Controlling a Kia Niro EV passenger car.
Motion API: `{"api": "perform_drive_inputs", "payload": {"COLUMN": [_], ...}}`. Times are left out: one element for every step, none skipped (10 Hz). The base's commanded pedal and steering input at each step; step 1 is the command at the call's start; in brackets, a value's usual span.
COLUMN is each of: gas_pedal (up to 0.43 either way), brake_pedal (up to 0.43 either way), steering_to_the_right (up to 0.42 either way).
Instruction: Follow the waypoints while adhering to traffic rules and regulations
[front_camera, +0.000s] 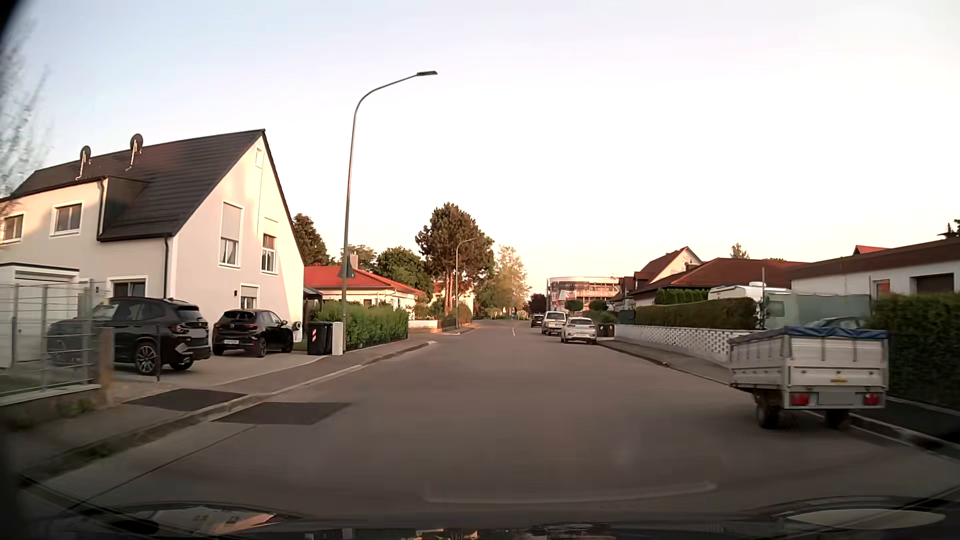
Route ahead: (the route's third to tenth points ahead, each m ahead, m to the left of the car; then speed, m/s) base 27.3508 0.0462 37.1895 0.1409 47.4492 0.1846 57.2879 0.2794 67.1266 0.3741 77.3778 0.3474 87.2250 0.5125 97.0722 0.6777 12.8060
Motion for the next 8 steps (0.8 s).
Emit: {"api": "perform_drive_inputs", "payload": {"gas_pedal": [0.13, 0.13, 0.13, 0.13, 0.13, 0.13, 0.13, 0.13], "brake_pedal": [0.012, 0.018, 0.018, 0.012, 0.012, 0.018, 0.018, 0.012], "steering_to_the_right": [0.003, 0.003, 0.001, 0.001, 0.0, 0.0, 0.0, 0.0]}}
